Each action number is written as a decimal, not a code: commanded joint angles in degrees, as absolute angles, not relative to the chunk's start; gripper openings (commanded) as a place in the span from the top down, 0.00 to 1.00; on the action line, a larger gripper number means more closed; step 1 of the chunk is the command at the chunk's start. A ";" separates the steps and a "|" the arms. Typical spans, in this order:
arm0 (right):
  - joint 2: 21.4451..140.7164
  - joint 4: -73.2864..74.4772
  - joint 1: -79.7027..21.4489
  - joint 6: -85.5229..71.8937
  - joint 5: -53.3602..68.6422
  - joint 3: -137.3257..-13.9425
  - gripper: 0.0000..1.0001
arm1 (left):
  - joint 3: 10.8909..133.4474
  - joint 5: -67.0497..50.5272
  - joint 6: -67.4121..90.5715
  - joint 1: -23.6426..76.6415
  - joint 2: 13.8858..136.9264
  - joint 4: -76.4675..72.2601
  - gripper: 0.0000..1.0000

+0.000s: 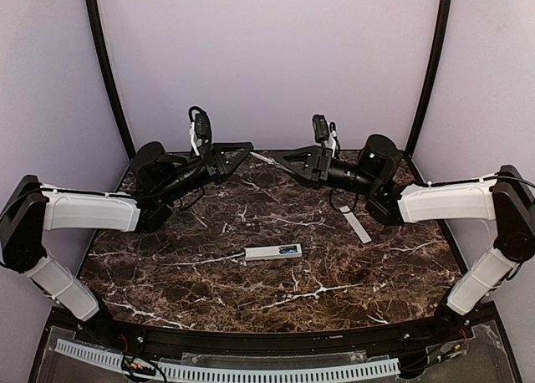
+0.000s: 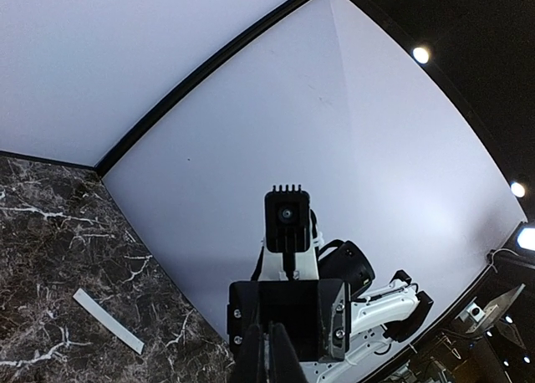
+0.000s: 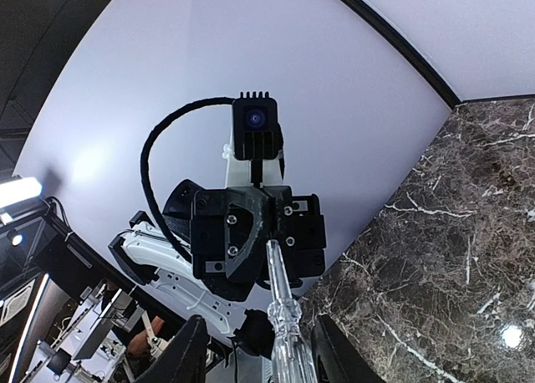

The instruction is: Unload the batteries from the remote control

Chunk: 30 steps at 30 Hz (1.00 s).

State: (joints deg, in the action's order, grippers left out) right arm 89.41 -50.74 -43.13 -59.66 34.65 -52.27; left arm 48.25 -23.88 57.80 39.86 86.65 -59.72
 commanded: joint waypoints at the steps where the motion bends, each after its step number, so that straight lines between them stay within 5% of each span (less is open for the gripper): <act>1: 89.56 -50.14 -43.51 -58.02 34.83 -54.73 0.57 | 48.34 -22.90 56.47 39.87 85.56 -60.55 1.00; 14: 89.65 -49.31 -43.77 -58.45 34.38 -54.14 0.35 | 48.07 -22.13 56.65 41.01 85.84 -64.25 1.00; 25: 88.86 -48.21 -43.79 -57.40 33.89 -54.69 0.62 | 47.55 -21.11 55.41 41.22 86.09 -62.67 1.00; 30: 88.45 -47.63 -43.77 -56.73 33.10 -54.79 0.60 | 47.61 -21.00 55.18 41.31 86.23 -62.58 1.00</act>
State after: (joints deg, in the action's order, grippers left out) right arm 89.41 -47.31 -43.48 -57.65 34.22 -53.56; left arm 48.23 -21.39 56.23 41.04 86.67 -61.56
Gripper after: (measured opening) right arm 0.381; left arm 0.010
